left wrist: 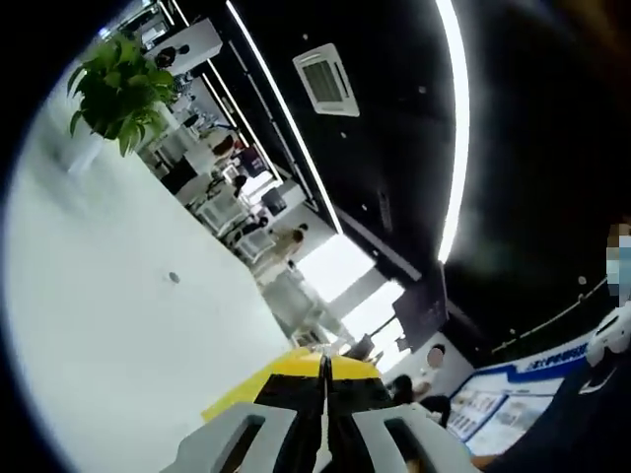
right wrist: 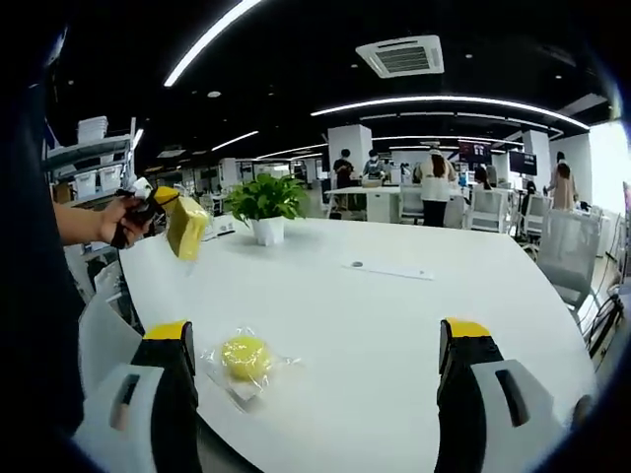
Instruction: Compare the silicone blocks by pressing each to a similar depth, holding the contact briefly, and releasing to observe deformation and rebound differences across the visible hardness samples.
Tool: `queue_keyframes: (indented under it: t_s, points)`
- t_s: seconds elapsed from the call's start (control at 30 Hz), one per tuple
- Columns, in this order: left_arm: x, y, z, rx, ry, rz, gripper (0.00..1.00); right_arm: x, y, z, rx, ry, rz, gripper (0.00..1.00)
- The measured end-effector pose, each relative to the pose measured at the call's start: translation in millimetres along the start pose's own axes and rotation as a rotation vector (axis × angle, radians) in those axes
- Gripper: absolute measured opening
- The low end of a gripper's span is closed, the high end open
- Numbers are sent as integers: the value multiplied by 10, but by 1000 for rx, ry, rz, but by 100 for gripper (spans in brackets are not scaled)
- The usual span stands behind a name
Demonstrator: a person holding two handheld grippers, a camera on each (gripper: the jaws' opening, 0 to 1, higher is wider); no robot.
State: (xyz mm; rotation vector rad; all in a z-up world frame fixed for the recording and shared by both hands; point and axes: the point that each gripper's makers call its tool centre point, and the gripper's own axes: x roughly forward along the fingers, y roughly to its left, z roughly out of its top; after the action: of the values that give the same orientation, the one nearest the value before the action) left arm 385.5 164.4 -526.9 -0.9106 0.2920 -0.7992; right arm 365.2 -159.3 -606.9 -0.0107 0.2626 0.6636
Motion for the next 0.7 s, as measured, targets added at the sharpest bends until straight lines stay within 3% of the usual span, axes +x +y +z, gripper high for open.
queue_keyframes:
  t_s: [0.4,0.7]
  points:
    - [-53,578,-370,-55,61,100,0,14,38,-70,14,12,3,97]
    - [-139,911,-538,-165,30,152,0,-15,71,-146,31,30,0,97]
